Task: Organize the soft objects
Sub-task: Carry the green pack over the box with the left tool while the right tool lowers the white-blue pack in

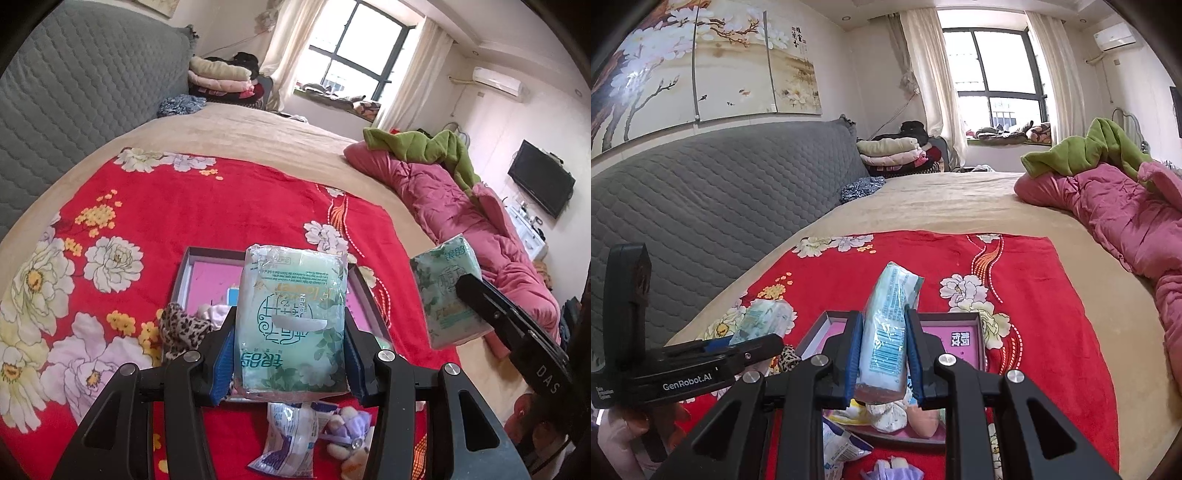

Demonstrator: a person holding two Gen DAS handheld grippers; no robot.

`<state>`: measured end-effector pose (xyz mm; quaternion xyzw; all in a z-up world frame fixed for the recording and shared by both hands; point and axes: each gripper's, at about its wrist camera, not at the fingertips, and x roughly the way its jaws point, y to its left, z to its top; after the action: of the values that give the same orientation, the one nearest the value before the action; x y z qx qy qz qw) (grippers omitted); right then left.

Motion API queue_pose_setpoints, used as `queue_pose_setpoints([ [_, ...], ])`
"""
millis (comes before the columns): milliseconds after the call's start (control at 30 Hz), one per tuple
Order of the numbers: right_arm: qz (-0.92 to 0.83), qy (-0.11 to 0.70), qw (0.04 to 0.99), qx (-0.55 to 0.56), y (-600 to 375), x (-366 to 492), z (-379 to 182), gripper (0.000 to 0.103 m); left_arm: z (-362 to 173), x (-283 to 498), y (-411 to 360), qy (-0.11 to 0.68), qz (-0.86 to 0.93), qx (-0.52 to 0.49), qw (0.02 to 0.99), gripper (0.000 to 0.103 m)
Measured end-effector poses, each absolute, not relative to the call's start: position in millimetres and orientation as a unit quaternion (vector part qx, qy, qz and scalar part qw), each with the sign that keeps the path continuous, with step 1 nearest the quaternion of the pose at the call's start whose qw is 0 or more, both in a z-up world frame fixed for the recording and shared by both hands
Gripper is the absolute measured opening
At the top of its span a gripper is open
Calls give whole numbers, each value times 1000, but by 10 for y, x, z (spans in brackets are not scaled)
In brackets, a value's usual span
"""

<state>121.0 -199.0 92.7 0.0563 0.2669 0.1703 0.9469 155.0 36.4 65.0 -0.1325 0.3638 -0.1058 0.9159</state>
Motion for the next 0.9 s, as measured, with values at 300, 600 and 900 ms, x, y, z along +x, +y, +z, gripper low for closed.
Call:
queue_pose_setpoints([
  [300,168,266,948,51,-1936,1304,883,23,599,1667,401,354,-109,-156,916,51],
  [600,165,280,944,49,-1906,1429,733,23,471,1819,348,363,-114,-149,913,51],
  [900,158,291,942,57,-1965,1536,595,23,164,1915,300,388,-112,-146,903,51],
])
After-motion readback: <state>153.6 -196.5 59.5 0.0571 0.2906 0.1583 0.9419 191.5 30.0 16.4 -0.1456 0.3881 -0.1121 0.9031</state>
